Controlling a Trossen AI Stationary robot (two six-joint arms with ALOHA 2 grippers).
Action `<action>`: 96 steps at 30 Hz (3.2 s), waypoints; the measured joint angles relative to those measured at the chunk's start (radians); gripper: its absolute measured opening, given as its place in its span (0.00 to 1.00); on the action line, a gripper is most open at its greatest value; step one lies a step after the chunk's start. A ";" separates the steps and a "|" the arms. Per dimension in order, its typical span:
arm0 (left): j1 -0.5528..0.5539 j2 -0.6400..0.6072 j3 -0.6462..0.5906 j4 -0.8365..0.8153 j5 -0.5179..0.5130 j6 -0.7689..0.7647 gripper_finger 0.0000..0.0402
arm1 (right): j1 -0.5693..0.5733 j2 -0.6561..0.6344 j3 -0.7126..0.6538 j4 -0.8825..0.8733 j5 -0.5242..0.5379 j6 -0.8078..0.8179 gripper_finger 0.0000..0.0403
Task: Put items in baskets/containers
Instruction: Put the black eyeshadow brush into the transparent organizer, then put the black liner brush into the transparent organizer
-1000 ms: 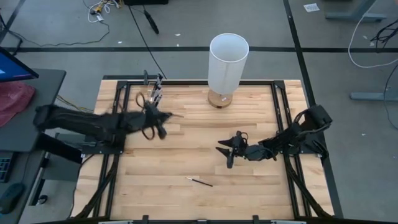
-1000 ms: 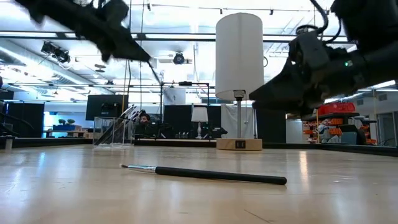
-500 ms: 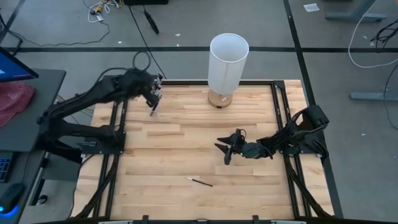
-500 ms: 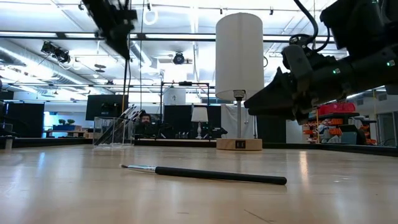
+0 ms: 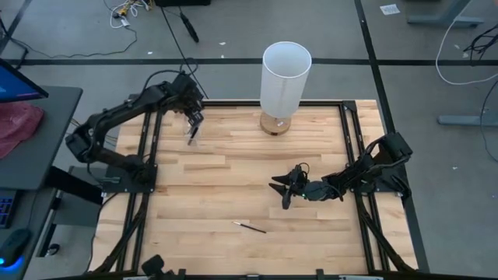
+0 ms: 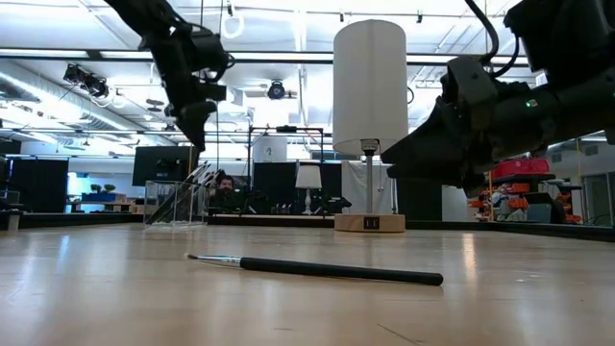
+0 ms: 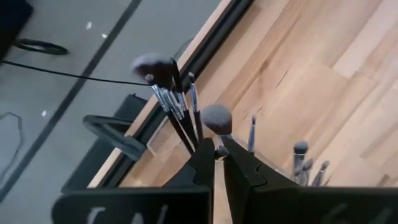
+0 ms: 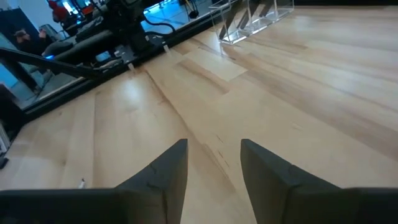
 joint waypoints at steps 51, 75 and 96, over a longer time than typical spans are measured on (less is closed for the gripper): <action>0.159 0.258 0.118 0.026 0.104 0.060 0.10 | 0.013 0.000 0.001 0.001 0.001 0.062 0.37; 0.104 0.092 0.244 -0.162 0.100 -0.032 0.36 | 0.036 0.000 0.001 0.000 0.001 0.054 0.37; -0.855 -0.501 -0.669 0.786 0.030 -0.436 0.20 | 0.084 0.180 0.341 -0.111 -0.258 -0.186 0.42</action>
